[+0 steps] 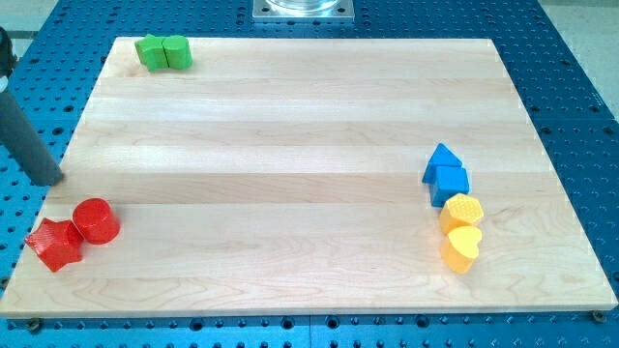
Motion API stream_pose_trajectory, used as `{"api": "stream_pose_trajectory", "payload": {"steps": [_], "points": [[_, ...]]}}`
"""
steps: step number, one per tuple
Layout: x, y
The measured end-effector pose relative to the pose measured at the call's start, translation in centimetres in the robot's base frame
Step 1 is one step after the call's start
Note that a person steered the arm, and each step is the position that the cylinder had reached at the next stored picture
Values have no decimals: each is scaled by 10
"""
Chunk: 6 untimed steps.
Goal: Push the red star into the red circle
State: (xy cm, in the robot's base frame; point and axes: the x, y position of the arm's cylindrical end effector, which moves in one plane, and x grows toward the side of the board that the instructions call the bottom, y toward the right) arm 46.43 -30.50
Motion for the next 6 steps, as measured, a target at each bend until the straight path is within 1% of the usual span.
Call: {"api": "stream_pose_trajectory", "payload": {"steps": [1,2,3,4,5,6], "points": [[0,0],[20,1],[95,1],[131,1],[111,19],[60,52]]}}
